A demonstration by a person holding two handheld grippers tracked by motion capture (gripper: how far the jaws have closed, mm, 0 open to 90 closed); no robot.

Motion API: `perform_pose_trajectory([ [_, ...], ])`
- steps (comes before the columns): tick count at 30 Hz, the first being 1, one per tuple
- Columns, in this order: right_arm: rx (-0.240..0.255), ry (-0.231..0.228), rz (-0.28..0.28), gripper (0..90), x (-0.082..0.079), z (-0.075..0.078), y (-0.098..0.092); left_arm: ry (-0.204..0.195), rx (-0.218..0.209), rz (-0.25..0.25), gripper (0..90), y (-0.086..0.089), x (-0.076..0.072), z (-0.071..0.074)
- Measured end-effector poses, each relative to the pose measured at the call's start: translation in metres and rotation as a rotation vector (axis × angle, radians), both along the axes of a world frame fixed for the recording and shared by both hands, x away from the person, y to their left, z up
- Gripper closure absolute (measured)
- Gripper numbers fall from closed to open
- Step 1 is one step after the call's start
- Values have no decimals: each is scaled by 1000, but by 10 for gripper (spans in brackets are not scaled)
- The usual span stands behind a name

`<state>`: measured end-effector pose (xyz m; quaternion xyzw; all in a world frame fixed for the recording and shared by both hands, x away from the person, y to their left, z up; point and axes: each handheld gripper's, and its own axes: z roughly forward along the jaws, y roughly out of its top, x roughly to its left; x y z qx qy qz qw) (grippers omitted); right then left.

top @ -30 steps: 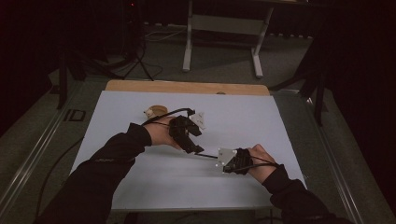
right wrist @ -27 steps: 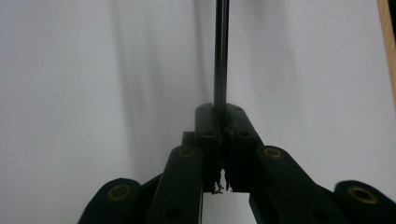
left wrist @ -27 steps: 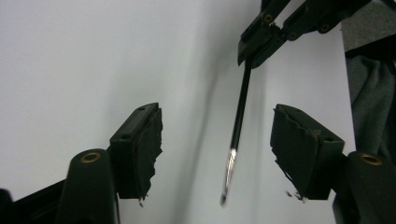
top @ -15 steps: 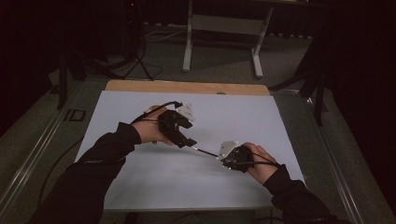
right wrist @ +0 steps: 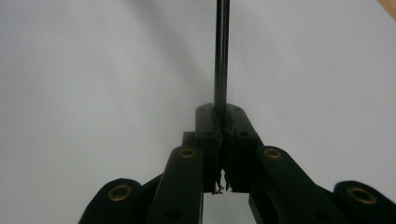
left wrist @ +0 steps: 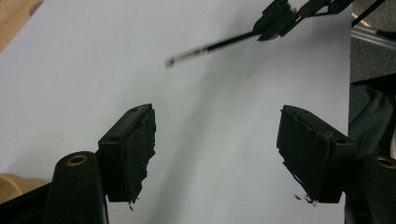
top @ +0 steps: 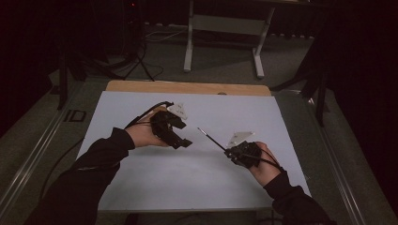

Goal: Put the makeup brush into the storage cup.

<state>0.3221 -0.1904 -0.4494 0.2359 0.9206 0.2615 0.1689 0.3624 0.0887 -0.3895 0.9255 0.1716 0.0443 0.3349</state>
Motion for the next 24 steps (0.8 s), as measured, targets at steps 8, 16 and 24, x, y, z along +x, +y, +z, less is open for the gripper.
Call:
perform_pose_trajectory([
  [8, 153, 77, -69, 856, 1, 2, -10, 10, -53, 45, 275, 8, -2, -7],
  [16, 179, 67, -61, 856, -6, 3, -9, 5, -93, 93, 231, 10, -8, -17],
  [24, 295, 111, -93, 856, -9, 6, -16, 7, -113, 140, 175, 4, -17, -24],
])
